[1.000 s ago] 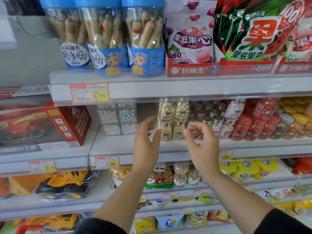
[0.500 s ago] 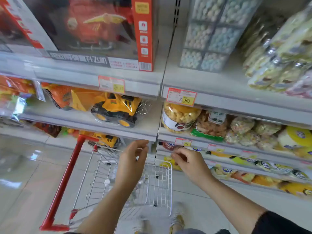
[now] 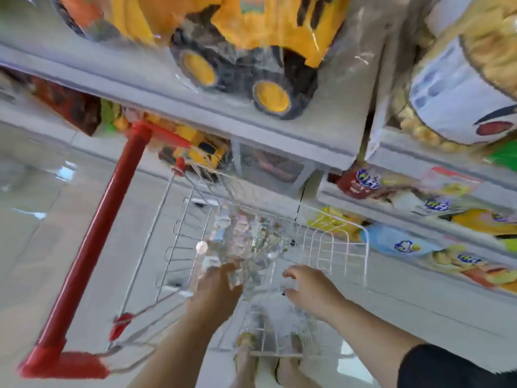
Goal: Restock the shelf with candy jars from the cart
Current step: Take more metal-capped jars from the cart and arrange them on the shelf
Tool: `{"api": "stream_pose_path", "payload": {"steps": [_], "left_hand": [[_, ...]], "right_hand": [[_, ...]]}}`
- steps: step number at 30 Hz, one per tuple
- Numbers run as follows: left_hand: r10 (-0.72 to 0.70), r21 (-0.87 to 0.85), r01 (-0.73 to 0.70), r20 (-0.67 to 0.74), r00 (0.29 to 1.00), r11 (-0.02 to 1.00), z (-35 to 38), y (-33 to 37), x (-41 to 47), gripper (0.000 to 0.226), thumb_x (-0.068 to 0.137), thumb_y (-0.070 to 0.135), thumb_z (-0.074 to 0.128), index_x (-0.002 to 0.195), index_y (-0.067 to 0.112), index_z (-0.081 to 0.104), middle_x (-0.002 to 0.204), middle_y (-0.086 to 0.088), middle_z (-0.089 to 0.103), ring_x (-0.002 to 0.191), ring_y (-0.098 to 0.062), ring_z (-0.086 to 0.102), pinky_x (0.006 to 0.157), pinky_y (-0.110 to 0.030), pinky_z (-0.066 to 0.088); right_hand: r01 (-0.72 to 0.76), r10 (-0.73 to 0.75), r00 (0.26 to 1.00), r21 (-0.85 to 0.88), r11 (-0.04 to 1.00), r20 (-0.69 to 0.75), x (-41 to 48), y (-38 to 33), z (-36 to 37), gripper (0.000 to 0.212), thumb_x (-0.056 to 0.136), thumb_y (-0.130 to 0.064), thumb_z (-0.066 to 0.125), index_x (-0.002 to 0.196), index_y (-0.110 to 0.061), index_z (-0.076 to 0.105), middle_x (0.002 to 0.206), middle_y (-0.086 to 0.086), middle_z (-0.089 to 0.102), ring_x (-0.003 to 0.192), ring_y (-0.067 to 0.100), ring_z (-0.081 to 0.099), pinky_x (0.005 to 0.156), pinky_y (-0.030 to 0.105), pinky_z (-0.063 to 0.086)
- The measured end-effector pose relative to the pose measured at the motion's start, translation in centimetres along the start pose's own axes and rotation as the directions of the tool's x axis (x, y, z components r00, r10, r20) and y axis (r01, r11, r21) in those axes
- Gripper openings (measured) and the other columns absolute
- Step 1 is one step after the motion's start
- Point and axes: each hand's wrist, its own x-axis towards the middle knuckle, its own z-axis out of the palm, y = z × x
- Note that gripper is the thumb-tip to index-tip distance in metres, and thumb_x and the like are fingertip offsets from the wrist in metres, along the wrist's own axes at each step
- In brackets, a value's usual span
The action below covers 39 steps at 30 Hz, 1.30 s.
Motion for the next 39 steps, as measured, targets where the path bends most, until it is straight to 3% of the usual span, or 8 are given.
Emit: {"api": "stream_pose_path", "payload": {"steps": [3,7,12,16,24,30,35,39], "left_hand": [[-0.081,0.102,0.077,0.034,0.996,0.992,2.8,-1.9,4.0,0.064,0.095,0.038,0.059,0.151,0.029,0.029,0.144,-0.011,0.043,0.132,-0.032,0.044,0.107,-0.039,0.034],[-0.147,0.092,0.139,0.083,0.986,0.986,4.7,-2.8,7.5,0.081,0.09,0.032,0.067,0.154,0.031,0.017,0.143,-0.012,0.034,0.128,-0.036,0.046,0.102,-0.04,0.042],[-0.144,0.028,0.141,0.213,0.967,0.99,6.2,-2.8,9.3,0.089,0.084,0.023,0.074,0.153,0.033,0.019,0.136,-0.014,0.029,0.11,-0.032,0.056,0.094,-0.034,0.047],[-0.189,0.017,0.189,0.165,0.968,0.982,7.2,-2.3,10.3,0.079,0.08,0.027,0.078,0.141,0.033,0.028,0.128,-0.011,0.029,0.105,-0.035,0.055,0.095,-0.038,0.047],[-0.196,0.072,0.192,0.063,0.979,0.979,9.7,-1.3,10.6,0.066,0.087,0.016,0.07,0.136,0.036,0.031,0.129,-0.01,0.024,0.116,-0.038,0.046,0.093,-0.037,0.048],[-0.138,0.08,0.136,0.021,0.99,0.987,10.3,-1.8,10.1,0.064,0.092,0.001,0.054,0.138,0.042,0.036,0.133,-0.007,0.03,0.115,-0.033,0.047,0.092,-0.036,0.05],[-0.117,0.008,0.118,-0.029,0.993,0.993,10.5,-2.5,9.9,0.044,0.09,0.004,0.057,0.123,0.033,0.051,0.129,-0.005,0.035,0.093,-0.023,0.045,0.086,-0.03,0.048],[-0.085,0.038,0.087,-0.037,0.996,0.995,10.3,-2.7,10.0,0.039,0.09,0.017,0.067,0.123,0.034,0.056,0.132,-0.005,0.036,0.103,-0.024,0.057,0.088,-0.032,0.054]], "right_hand": [[0.015,-0.012,0.999,-0.076,0.997,0.039,4.4,0.3,2.9,0.054,0.097,-0.029,0.055,0.148,-0.024,0.038,0.153,0.003,0.036,0.135,0.024,0.042,0.104,0.037,0.042],[0.11,-0.104,0.993,-0.12,0.987,0.058,8.6,-0.2,5.5,0.067,0.096,-0.014,0.052,0.155,-0.024,0.023,0.16,-0.001,0.019,0.143,0.025,0.026,0.107,0.039,0.04],[0.176,-0.186,0.982,-0.279,0.944,-0.009,11.5,-1.1,7.5,0.069,0.089,0.001,0.055,0.15,-0.02,0.03,0.152,0.003,0.033,0.136,0.03,0.033,0.102,0.042,0.044],[0.152,-0.179,0.983,-0.341,0.928,-0.046,12.2,-0.8,8.0,0.062,0.086,-0.003,0.063,0.141,-0.018,0.038,0.14,0.005,0.043,0.13,0.029,0.038,0.094,0.039,0.045],[0.082,-0.077,0.996,-0.154,0.985,0.038,11.5,1.2,6.9,0.043,0.083,-0.032,0.068,0.119,-0.019,0.048,0.115,0.002,0.053,0.106,0.025,0.053,0.08,0.038,0.051],[-0.163,0.169,0.985,0.152,0.975,-0.027,10.0,3.2,5.4,0.04,0.078,-0.038,0.073,0.105,-0.025,0.047,0.087,-0.009,0.054,0.076,0.013,0.055,0.058,0.029,0.039],[-0.242,0.264,0.964,0.295,0.924,-0.039,9.5,4.5,4.7,0.05,0.075,-0.035,0.078,0.113,-0.025,0.046,0.097,-0.007,0.062,0.085,0.014,0.062,0.072,0.03,0.052],[-0.221,0.268,0.962,0.427,0.877,-0.053,8.8,4.2,4.2,0.049,0.079,-0.031,0.079,0.109,-0.02,0.042,0.093,-0.009,0.058,0.077,0.006,0.058,0.057,0.019,0.043]]}}
